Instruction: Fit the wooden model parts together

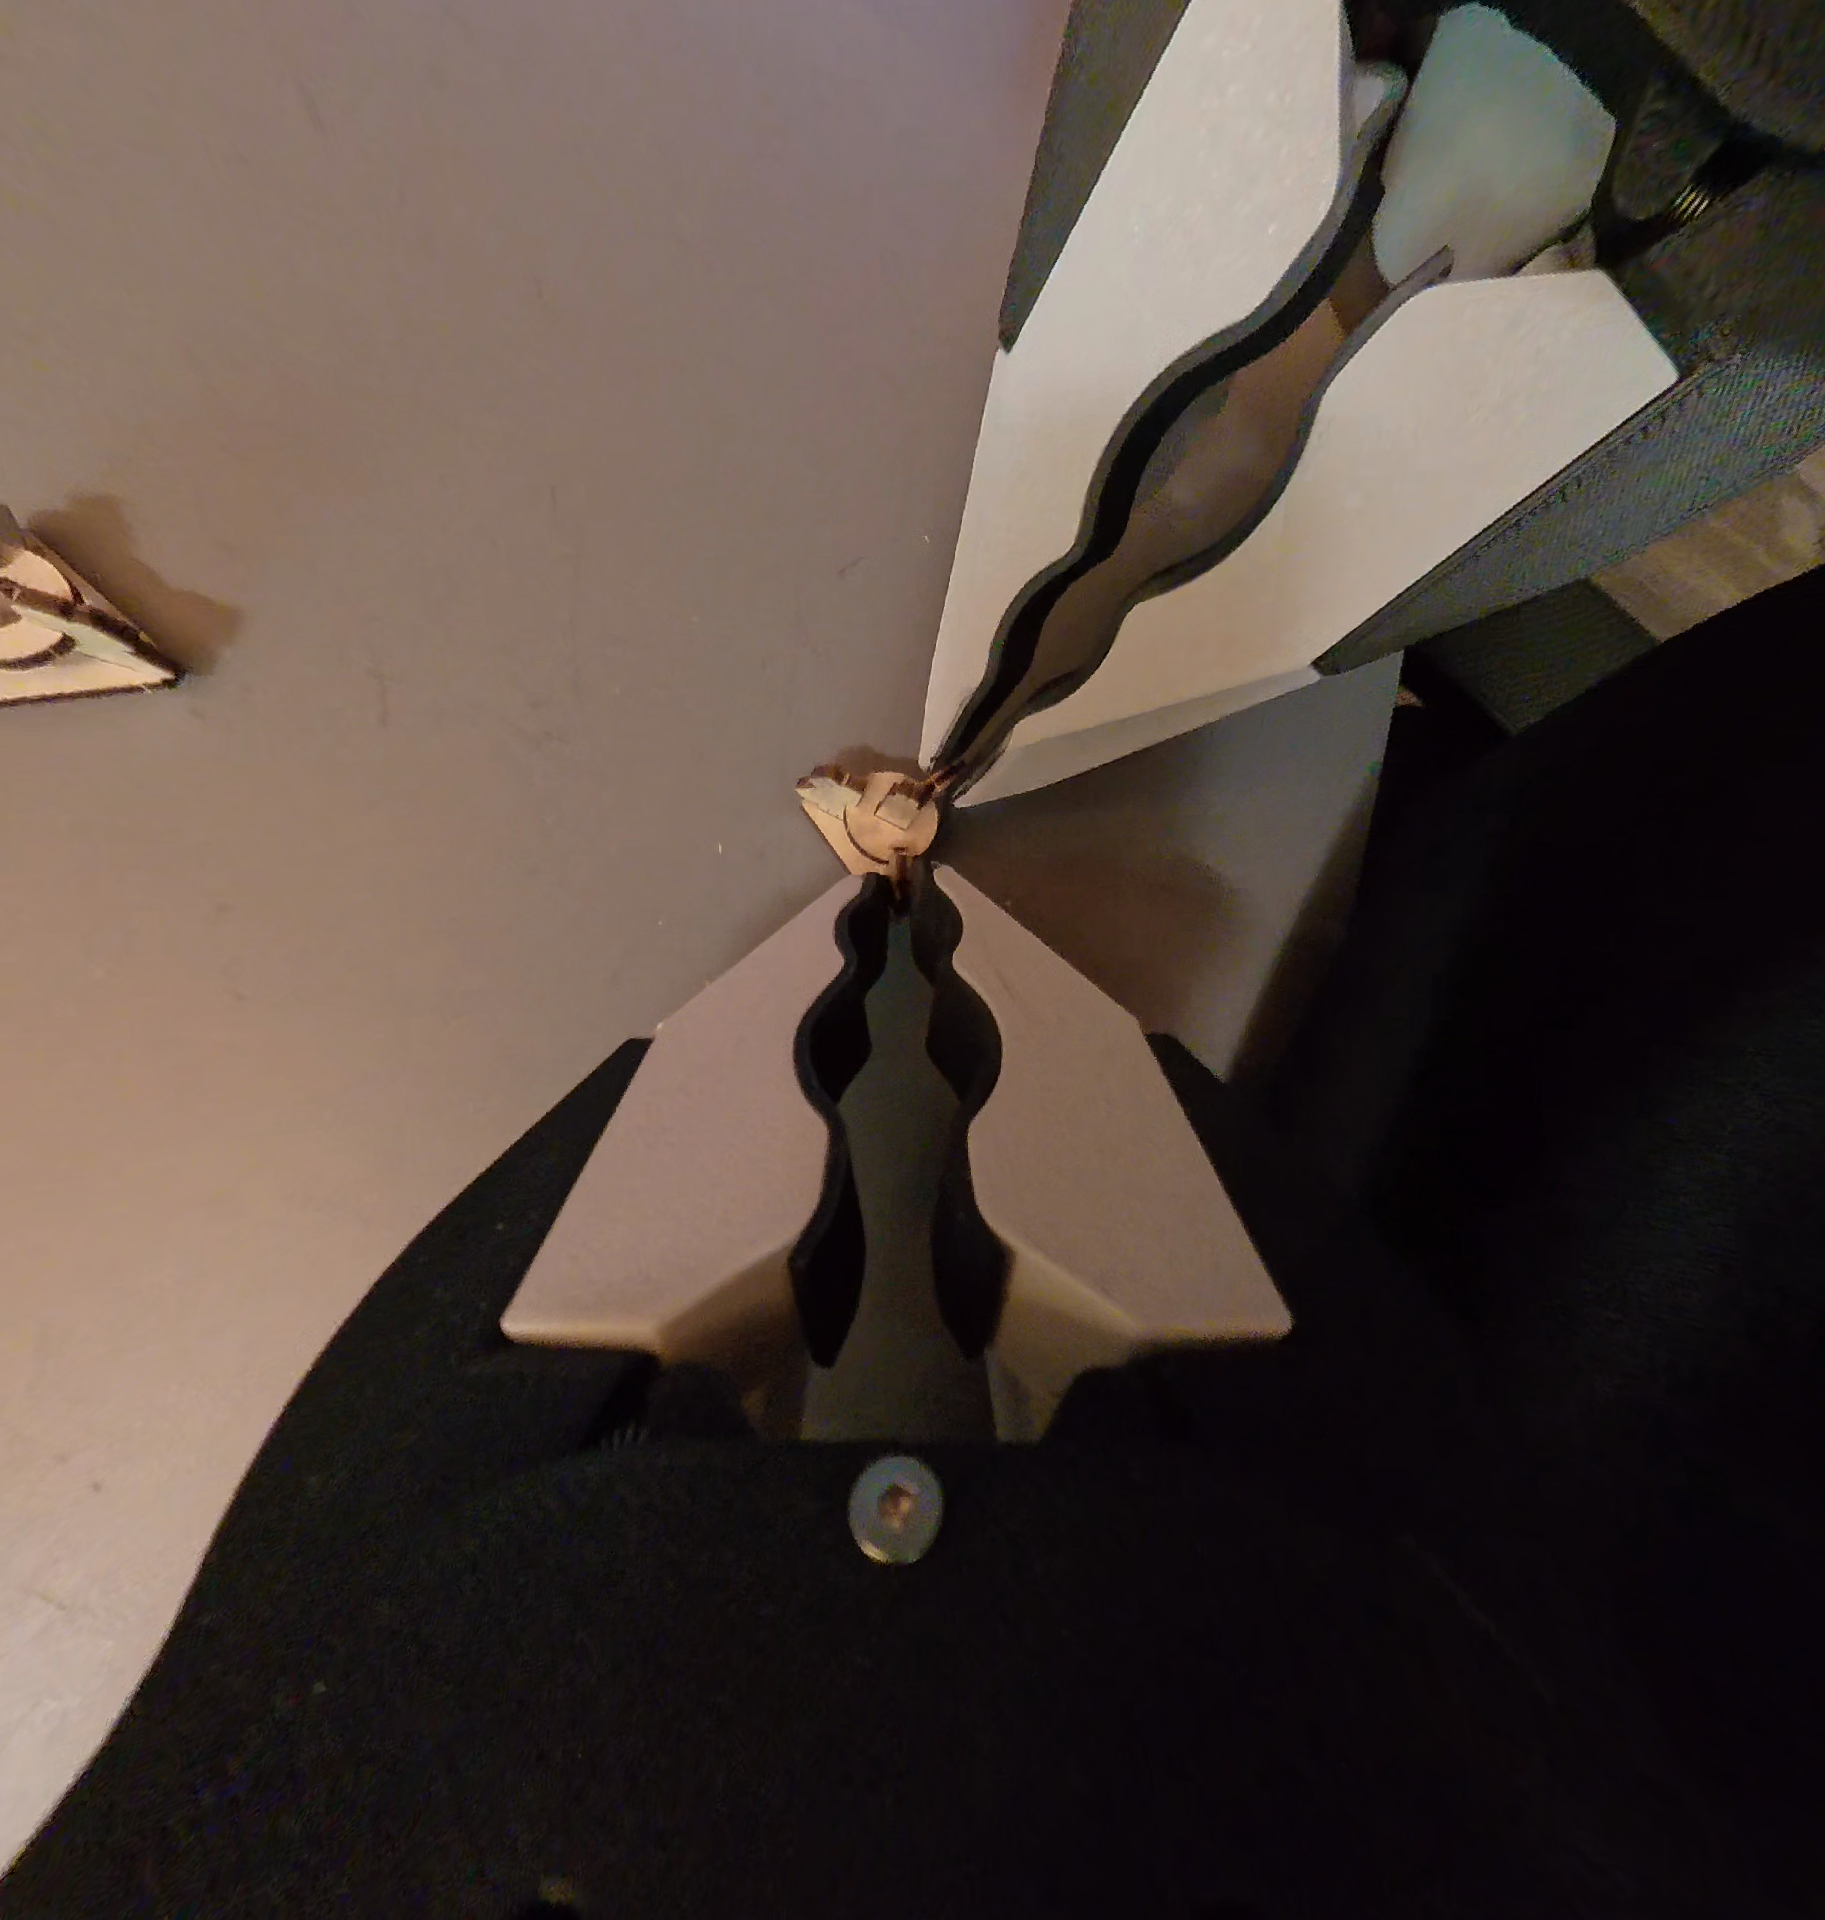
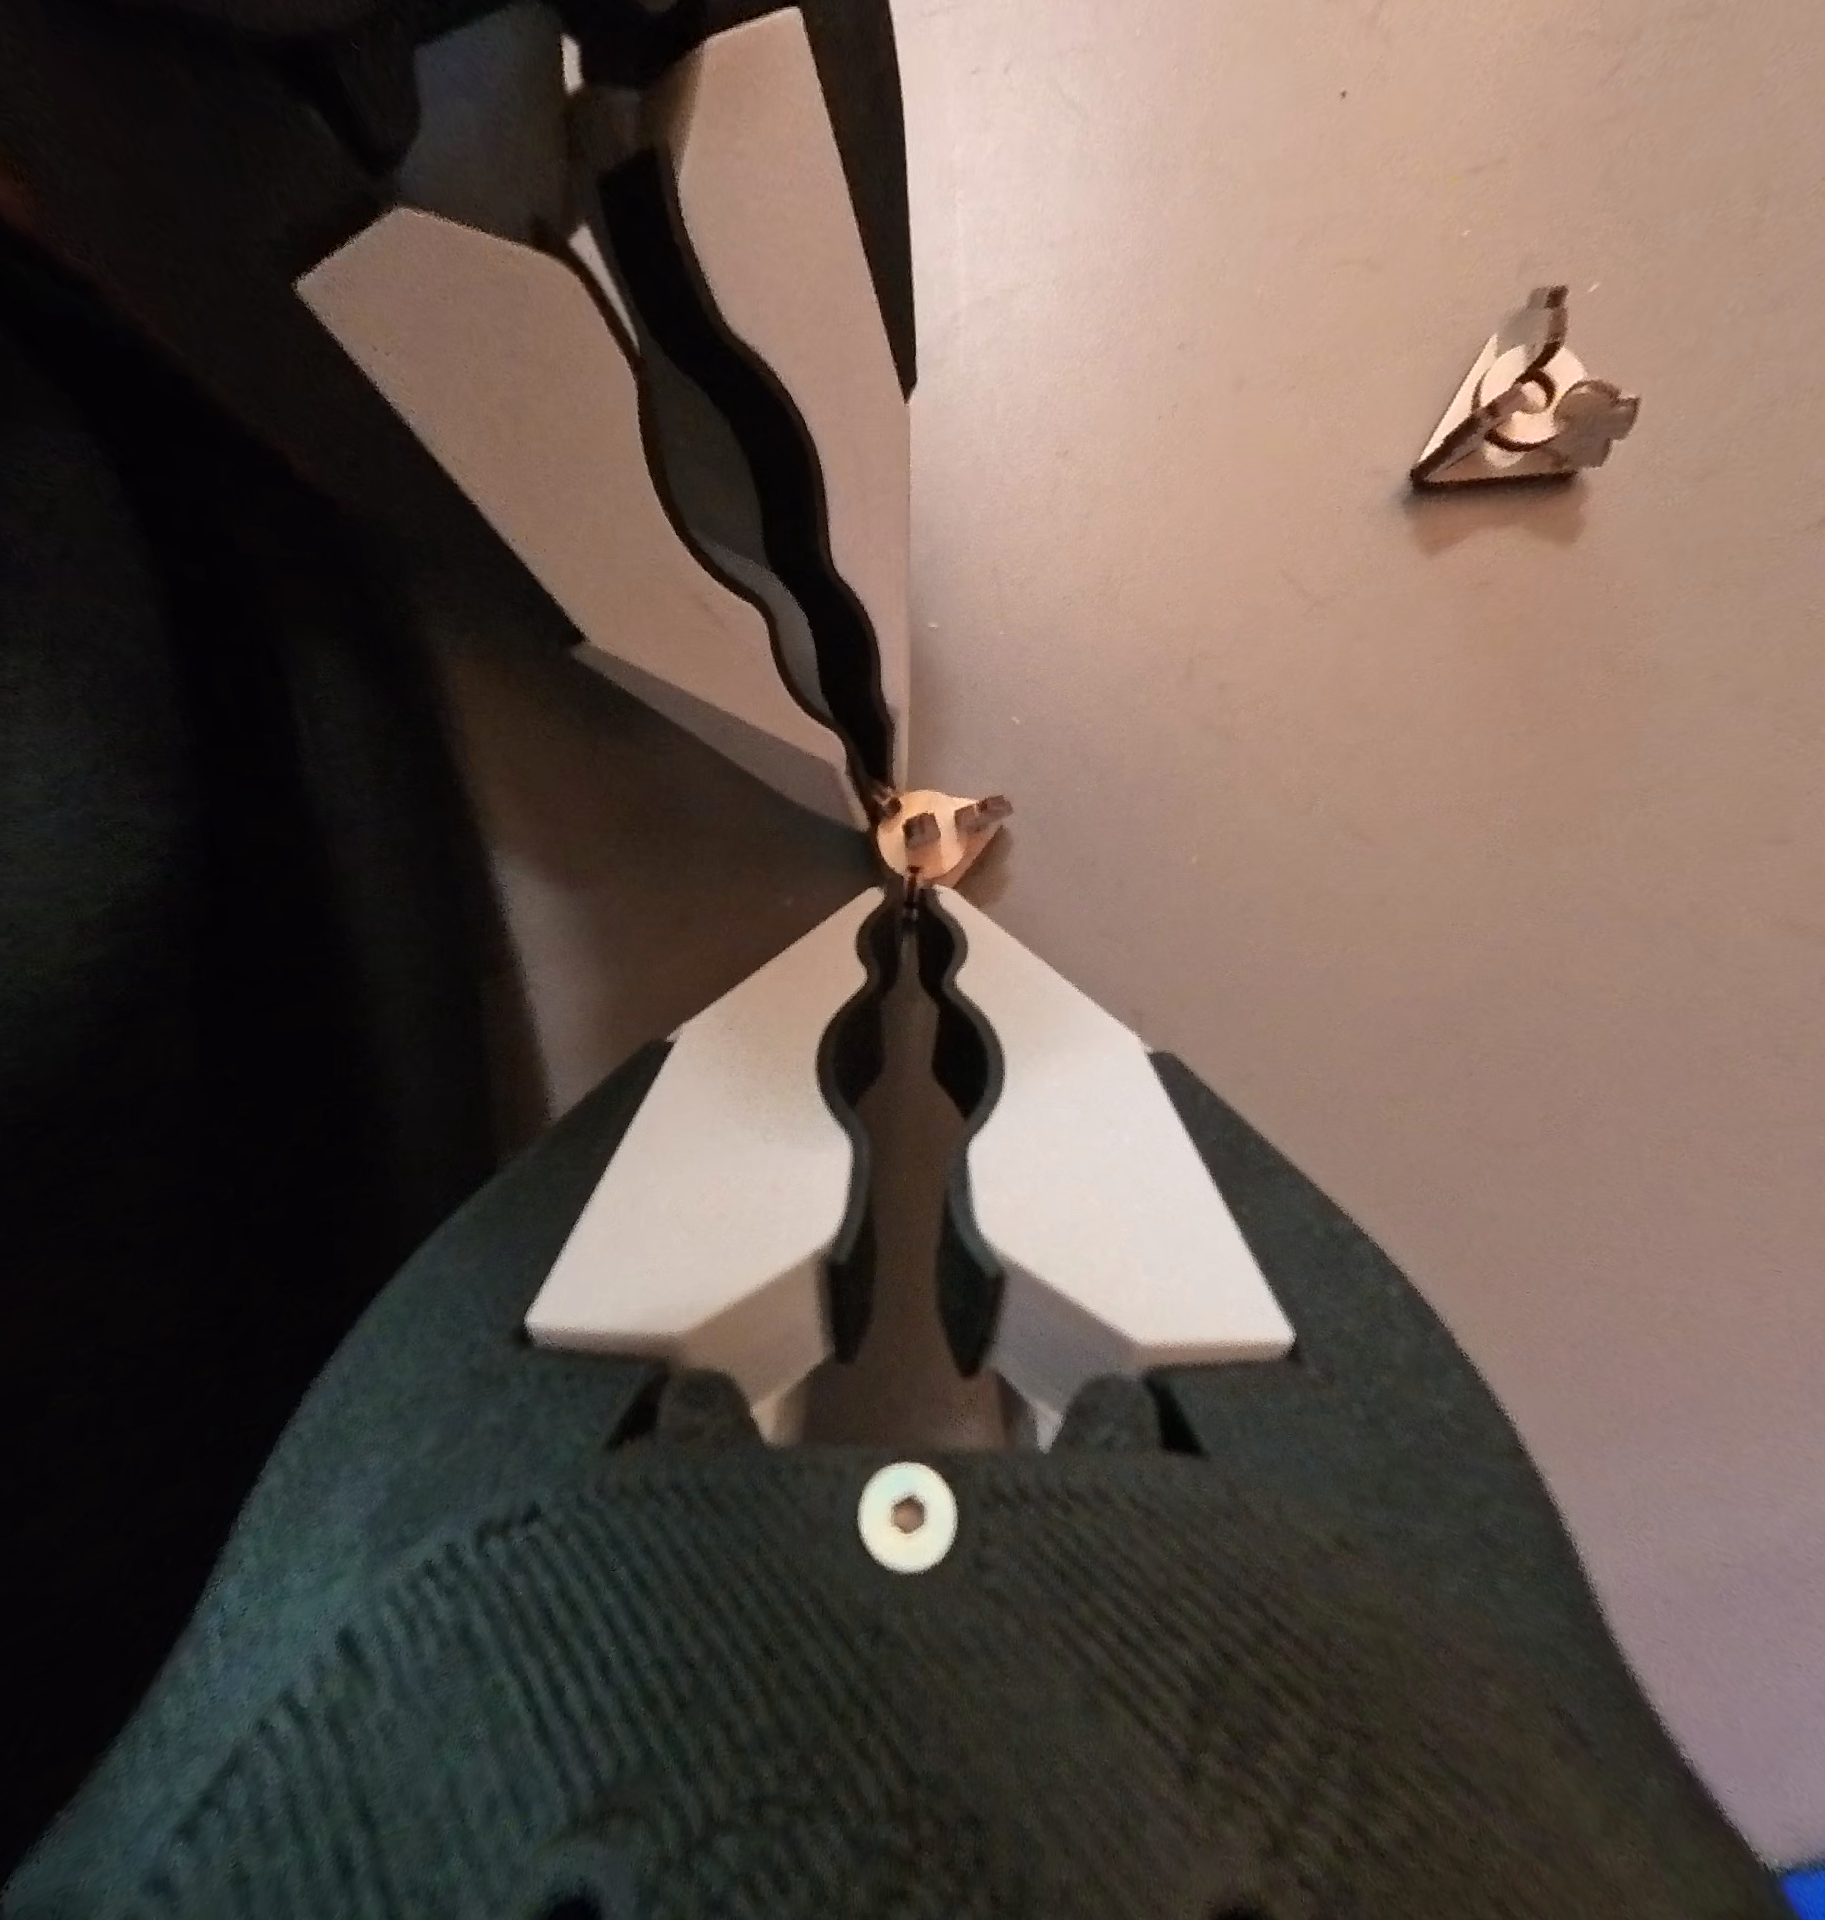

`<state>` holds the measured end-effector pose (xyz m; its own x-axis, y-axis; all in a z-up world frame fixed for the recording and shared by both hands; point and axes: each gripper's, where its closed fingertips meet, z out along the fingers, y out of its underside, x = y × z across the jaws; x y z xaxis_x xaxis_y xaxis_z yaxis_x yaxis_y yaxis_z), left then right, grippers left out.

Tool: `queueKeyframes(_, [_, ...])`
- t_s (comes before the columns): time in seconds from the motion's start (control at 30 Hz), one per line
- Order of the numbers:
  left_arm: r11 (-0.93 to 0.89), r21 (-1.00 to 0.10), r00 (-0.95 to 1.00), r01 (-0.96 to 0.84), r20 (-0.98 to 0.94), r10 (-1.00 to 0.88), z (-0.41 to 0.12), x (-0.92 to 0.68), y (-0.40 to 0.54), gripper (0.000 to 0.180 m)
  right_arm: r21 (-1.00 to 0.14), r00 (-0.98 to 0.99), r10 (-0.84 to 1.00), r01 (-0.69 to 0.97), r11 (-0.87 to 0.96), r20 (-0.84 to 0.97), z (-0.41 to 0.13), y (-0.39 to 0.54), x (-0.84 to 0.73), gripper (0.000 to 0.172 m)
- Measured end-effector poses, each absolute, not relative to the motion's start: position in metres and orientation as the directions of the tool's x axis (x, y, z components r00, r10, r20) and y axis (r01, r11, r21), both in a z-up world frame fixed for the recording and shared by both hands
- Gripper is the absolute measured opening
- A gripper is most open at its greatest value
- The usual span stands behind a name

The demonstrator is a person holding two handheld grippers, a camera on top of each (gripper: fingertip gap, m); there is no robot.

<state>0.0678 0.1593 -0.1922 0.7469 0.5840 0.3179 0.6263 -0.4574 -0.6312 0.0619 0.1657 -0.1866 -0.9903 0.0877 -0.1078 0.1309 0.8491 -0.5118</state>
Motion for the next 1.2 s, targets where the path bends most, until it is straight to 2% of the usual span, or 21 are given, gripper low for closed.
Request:
queueKeyframes(0.63, [-0.579, -0.552, 0.782, 0.6, 0.255, 0.568, -0.1948, 0.0667, 0.1602, 0.002, -0.459, -0.993, 0.066, 0.106, 0.882, -0.102, -0.1924, 0.1633, 0.0624, 0.002])
queueKeyframes(0.9, [-0.55, -0.548, 0.757, 0.631, 0.277, 0.592, -0.1943, 0.0677, 0.1581, 0.002, -0.545, -0.989, 0.135, 0.149, 0.825, -0.067, -0.1922, 0.1628, 0.0615, 0.004])
queueKeyframes(0.97, [-0.542, -0.544, 0.748, 0.64, 0.281, 0.602, -0.1941, 0.0667, 0.1572, 0.002, -0.562, -0.983, 0.164, 0.182, 0.807, -0.083, -0.1905, 0.1622, 0.0619, 0.019])
queueKeyframes(1.03, [-0.532, -0.545, 0.74, 0.648, 0.287, 0.608, -0.1939, 0.0661, 0.1575, 0.001, -0.573, -0.977, 0.188, 0.21, 0.792, -0.099, -0.19, 0.1635, 0.0621, 0.027])
queueKeyframes(1.2, [-0.511, -0.546, 0.724, 0.665, 0.303, 0.619, -0.1923, 0.066, 0.1589, 0.001, -0.599, -0.967, 0.231, 0.248, 0.761, -0.107, -0.1881, 0.171, 0.0609, 0.027])
